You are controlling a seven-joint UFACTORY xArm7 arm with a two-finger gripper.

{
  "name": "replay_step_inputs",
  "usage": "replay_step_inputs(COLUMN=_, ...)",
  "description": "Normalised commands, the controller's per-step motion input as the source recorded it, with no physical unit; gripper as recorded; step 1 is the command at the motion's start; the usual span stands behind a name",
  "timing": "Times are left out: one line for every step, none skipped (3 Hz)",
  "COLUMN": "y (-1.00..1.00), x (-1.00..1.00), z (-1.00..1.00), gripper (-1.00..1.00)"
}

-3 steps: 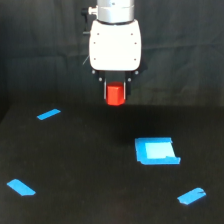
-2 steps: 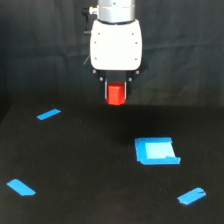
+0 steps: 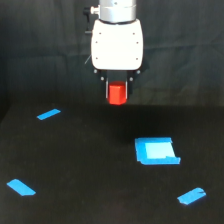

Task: Pick up the red object from the table

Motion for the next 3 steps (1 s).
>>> replay_step_inputs(y=0.04, x=0.05, z=0.00, gripper=-0.92)
replay_step_inputs(y=0.02, x=-0.08, z=-0.01, gripper=-0.94)
replay_step_inputs(y=0.01, x=0.00, z=-0.01, gripper=-0.98)
